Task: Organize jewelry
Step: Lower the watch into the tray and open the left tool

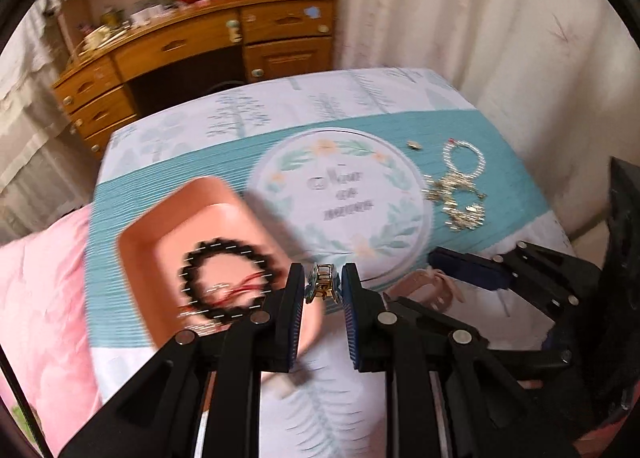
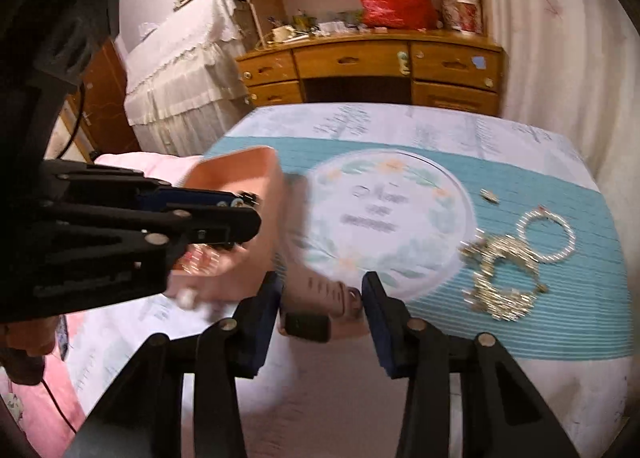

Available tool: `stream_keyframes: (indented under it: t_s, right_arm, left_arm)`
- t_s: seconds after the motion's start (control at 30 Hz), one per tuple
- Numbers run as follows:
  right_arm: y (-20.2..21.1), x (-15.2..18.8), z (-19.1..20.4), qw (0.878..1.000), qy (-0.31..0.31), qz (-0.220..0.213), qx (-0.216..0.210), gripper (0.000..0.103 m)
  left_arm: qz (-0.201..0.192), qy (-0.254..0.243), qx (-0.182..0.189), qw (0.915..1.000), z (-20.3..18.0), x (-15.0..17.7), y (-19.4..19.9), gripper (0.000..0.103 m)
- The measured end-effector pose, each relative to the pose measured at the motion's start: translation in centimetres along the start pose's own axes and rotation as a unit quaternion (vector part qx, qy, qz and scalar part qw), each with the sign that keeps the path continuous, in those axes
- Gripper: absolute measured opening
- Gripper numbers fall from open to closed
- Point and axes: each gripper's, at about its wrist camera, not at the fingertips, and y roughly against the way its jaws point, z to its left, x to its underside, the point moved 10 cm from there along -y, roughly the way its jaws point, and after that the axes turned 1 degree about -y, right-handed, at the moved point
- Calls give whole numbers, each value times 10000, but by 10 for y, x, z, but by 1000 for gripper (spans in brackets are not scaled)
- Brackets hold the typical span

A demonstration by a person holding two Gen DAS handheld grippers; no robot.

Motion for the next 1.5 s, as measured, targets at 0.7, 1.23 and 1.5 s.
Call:
stream_keyframes:
  t_s: [0.7,1.23,1.5]
  right_arm:
    - [-18,-47,74,9996,-86,-228,-136,64]
    - [-5,-11,-20,9862,-1643,151,123,79]
    - [18,8,-106,9702,-2360,243,488,84]
  left_arm:
    - [175,902,-496,9945,121,14,8,63]
    - [342,399,-371,9979,52,9,-6,92]
    - [252,125,-141,9995,-14,-11,-18,94]
